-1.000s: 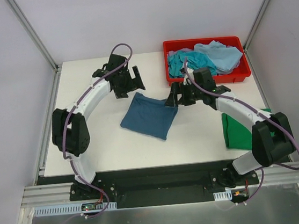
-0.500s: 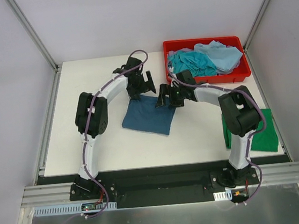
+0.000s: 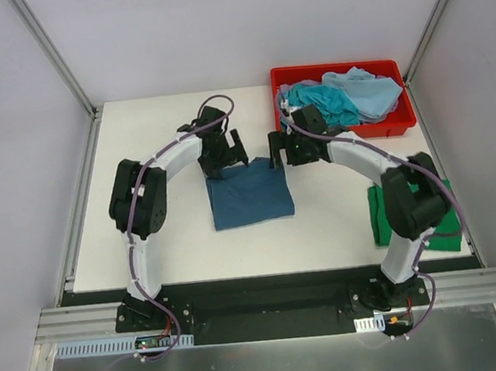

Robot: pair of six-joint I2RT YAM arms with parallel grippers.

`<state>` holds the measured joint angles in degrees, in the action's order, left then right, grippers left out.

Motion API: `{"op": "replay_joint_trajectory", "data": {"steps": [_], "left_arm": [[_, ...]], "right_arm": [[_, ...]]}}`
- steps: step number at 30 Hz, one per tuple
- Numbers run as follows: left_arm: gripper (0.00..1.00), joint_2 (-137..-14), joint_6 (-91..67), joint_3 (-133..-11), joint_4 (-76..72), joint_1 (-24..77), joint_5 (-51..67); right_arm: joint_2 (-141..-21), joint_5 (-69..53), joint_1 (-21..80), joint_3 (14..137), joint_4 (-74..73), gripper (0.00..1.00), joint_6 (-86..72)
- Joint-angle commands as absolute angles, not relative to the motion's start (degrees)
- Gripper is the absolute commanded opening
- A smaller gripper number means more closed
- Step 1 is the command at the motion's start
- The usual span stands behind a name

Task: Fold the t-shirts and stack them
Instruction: Put the neatly folded tshirt into the corner of the board with the right arm

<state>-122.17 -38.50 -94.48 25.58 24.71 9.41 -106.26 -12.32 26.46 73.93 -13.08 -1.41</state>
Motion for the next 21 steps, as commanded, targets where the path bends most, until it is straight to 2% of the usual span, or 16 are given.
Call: {"op": "replay_joint_trajectory", "data": {"steps": [1,7,9,15,21], "left_arm": [[0.99,-104.7,-38.8,-85.1,31.5,25.3,3.4],[0.99,-88.6,-36.5,-78.6,31.6,25.0,-7.3],[0.99,-85.4,-36.3,-76.4,31.8,24.8,-8.7],[0.99,-75.3,-38.9,-64.8,32.4,22.9,-11.4],[0.99,-69.7,-40.7,-54.9,32.6,20.0,-8.4]], "right_arm": [[-85.3,3.9,29.4,72.4,-18.7,0.96,3.6],[-60.9,7.0,29.4,47.7,4.3,0.96,-6.0],[-59.5,3.4,28.8,46.7,3.2,0.96,-5.1],[-72.1,-8.9,29.1,58.3,-17.8,0.96,-7.0],[-90.7,-3.5,31.5,68.9,-25.3,0.97,-9.0]]}}
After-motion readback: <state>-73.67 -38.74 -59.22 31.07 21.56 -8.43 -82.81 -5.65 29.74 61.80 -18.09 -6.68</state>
